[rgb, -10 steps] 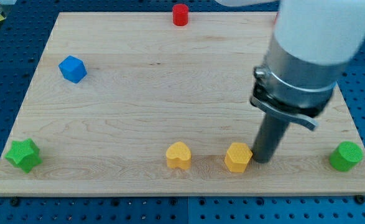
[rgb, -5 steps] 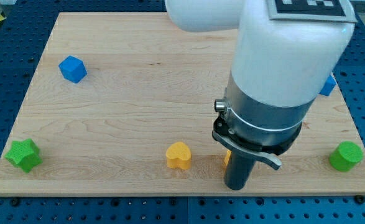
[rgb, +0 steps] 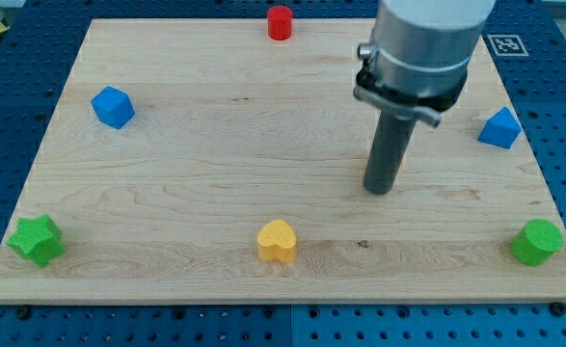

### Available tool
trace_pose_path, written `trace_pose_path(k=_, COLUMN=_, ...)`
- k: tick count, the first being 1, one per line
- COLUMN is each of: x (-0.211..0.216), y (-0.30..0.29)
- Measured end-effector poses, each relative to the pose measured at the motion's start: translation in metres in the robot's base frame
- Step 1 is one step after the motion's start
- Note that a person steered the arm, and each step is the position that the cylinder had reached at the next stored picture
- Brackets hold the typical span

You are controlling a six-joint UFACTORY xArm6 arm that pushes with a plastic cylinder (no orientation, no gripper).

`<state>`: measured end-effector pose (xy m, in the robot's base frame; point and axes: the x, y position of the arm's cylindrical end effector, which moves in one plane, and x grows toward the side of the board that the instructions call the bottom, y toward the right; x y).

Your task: Move the yellow hexagon bit a up

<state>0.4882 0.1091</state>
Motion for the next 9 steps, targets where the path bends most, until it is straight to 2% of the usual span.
trace_pose_path(k=2, x=-0.008, y=0.042)
trace_pose_path(k=4, x=-0.011, y=0.048)
trace_pose_path(k=5, x=-0.032, y=0.057)
trace_pose_path(k=9, x=-0.040, y=0.022)
